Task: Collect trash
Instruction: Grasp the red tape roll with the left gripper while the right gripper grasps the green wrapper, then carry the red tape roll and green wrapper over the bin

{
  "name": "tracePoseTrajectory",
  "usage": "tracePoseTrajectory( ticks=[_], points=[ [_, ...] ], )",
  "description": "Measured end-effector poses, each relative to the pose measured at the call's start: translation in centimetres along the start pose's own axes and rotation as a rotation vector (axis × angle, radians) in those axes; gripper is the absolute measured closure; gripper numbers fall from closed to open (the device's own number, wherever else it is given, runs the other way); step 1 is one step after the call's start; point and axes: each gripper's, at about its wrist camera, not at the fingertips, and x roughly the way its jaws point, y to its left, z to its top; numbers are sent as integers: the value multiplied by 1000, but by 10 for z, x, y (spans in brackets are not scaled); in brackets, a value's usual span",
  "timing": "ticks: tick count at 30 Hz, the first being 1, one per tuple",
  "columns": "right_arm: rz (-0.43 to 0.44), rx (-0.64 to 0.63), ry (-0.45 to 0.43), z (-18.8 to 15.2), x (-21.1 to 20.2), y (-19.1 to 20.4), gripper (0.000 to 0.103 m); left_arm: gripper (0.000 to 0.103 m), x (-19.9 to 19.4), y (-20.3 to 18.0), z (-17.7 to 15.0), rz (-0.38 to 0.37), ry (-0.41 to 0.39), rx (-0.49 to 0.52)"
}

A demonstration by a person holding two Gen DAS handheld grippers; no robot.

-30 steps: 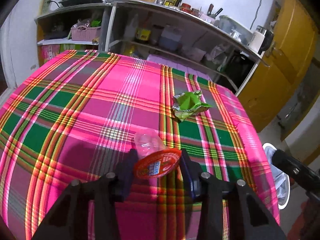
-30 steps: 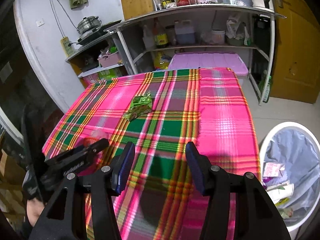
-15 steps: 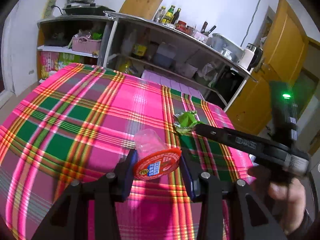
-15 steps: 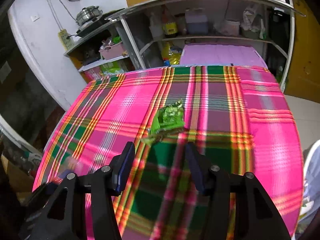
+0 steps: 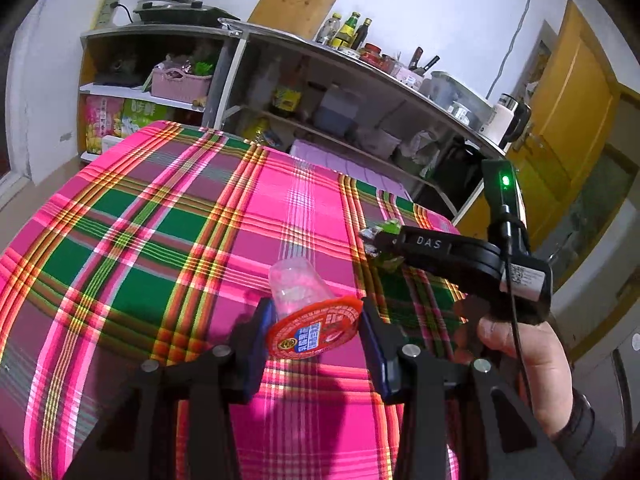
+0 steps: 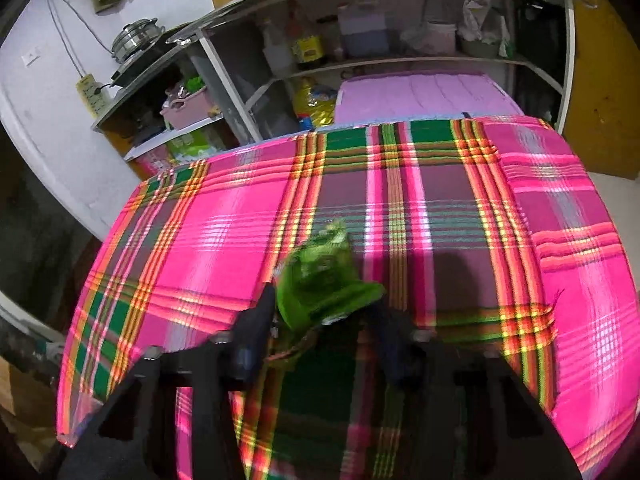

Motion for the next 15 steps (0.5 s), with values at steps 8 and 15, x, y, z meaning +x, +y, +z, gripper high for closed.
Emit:
tracePoseTrajectory(
  ticks=[8, 15],
  points=[
    [36, 3, -7, -8, -12, -11, 67, 61, 2, -6, -1, 2, 0, 21],
    [57, -26, -48, -34, -65, -21, 67, 61, -4, -18, -6, 2, -11, 61]
  ],
)
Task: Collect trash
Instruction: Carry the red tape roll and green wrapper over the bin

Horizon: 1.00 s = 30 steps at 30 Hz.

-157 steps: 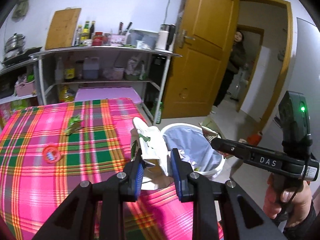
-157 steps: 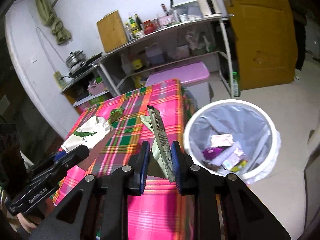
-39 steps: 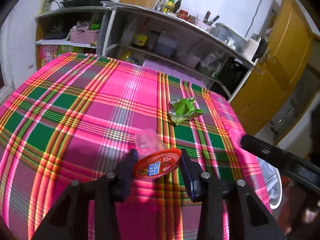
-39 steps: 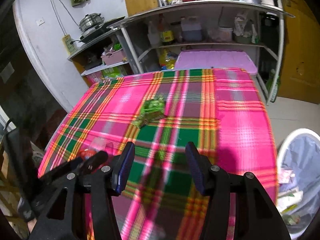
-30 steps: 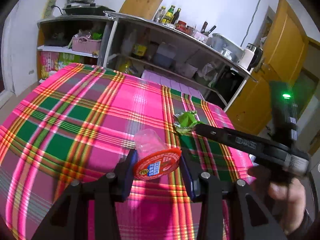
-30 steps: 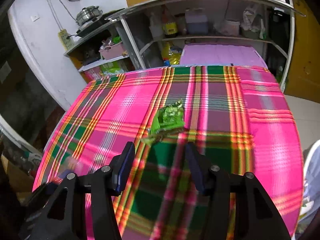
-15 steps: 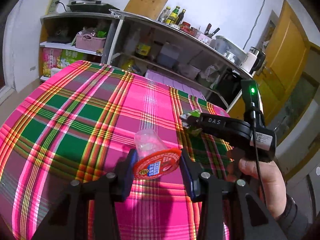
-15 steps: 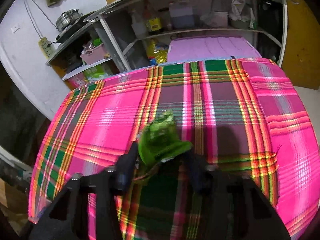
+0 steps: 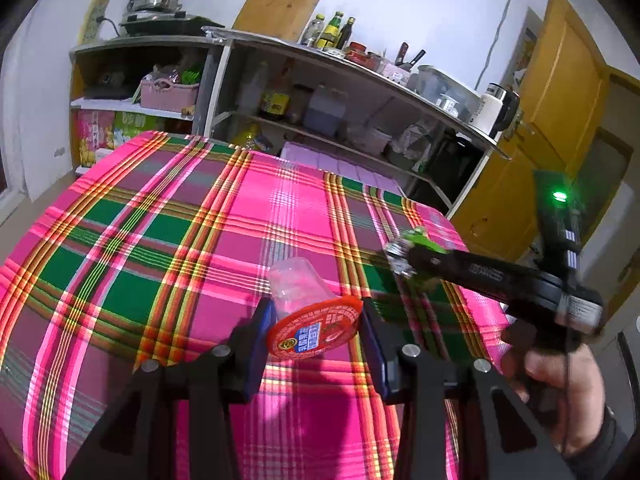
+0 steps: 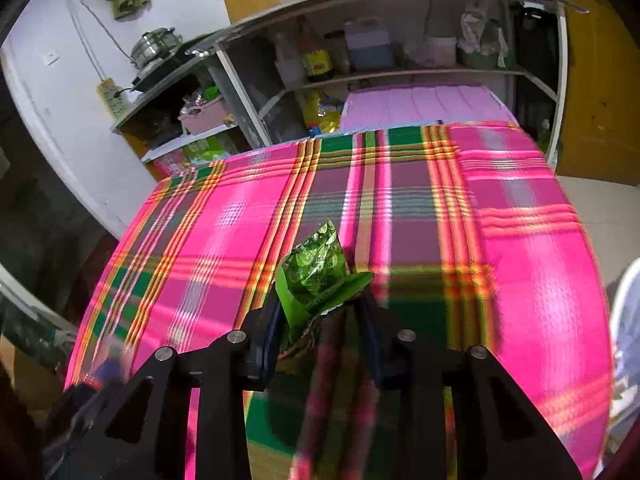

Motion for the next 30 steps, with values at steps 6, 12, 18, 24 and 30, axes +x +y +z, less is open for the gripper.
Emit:
tracePoseTrajectory(
  ticks=[6, 12, 18, 24, 30],
  points=[
    [10, -25, -49, -26, -63, -7, 67, 61, -14, -25, -7, -2, -13, 51],
    [5, -57, -80, -56, -121, -15, 67, 61, -41, -65, -27, -28, -20, 96],
    [5, -62, -106, -90, -170, -22, 67, 61, -67, -99, -44, -52, -17, 141],
    [8, -37, -143, -111, -210, -37, 67, 60, -97, -131, -57, -84, -30, 197],
    [1, -29, -169, -124, -237, -49, 67, 61, -116, -155, -69, -109, -37, 235]
  ],
)
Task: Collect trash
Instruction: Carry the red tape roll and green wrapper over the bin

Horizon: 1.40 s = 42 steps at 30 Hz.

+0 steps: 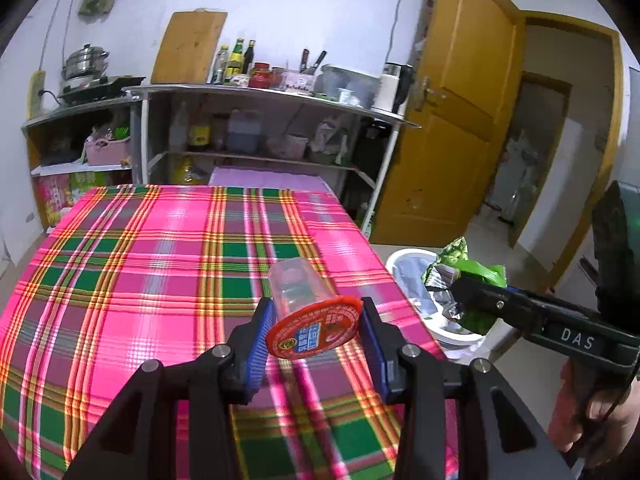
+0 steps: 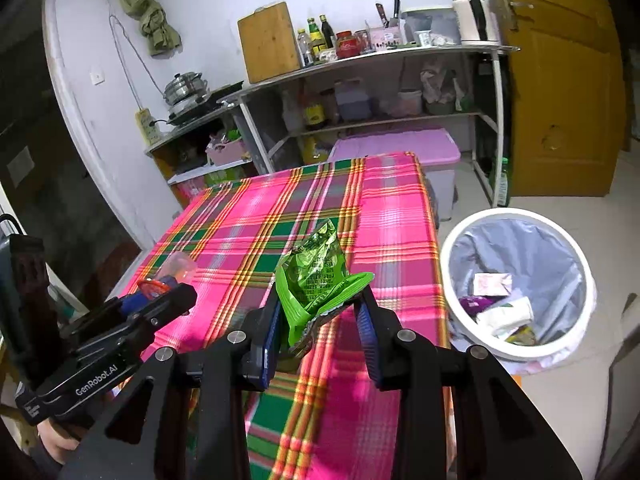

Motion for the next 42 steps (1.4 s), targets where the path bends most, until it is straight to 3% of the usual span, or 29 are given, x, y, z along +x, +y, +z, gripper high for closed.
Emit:
tracePoseTrajectory(
  ticks=[9, 18, 33, 42],
  points=[
    [-14, 40, -24, -8, -22, -24, 67, 60, 0, -35, -1, -47, 7, 44],
    [-54, 105, -40, -13, -31, -65, 67, 60, 28, -64, 2, -97, 41, 83],
    [-163, 226, -23, -11, -11, -159, 67, 60, 122, -125, 19, -219, 120, 164],
    [-209, 265, 28, -11, 14, -204, 67, 60, 183, -150, 19, -251, 191, 177]
  ],
)
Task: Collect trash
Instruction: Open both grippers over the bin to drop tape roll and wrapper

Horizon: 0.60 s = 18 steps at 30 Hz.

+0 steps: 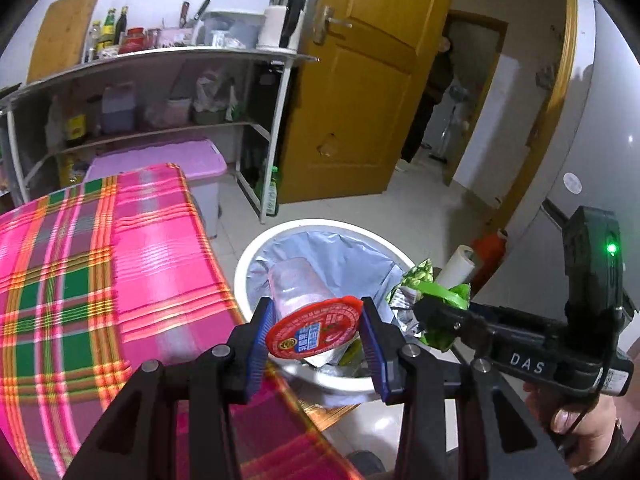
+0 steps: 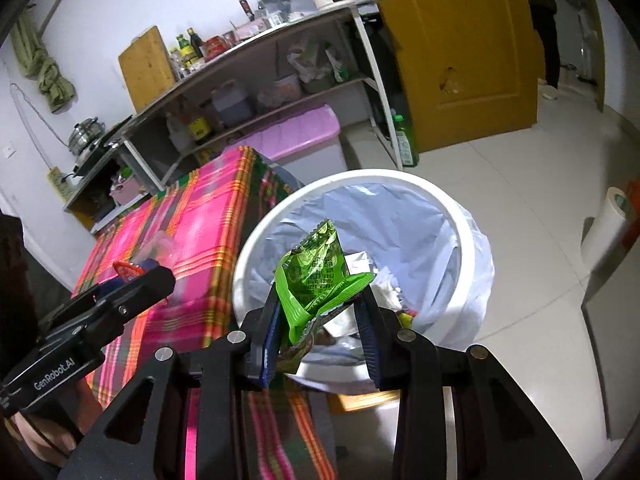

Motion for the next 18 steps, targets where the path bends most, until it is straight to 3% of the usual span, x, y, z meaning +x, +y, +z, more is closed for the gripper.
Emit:
tracePoseTrajectory(
  ticks=[7, 10, 18],
  points=[
    [-25, 12, 40, 4, 23, -12, 63, 59, 41, -1, 7, 3, 61, 6],
    [-35, 15, 49, 4, 28, -12, 58, 52, 52, 1, 6, 13, 72, -2],
    [-45, -1, 38, -2, 16, -3, 58, 49, 35, 6, 0, 35, 54, -19]
  ],
)
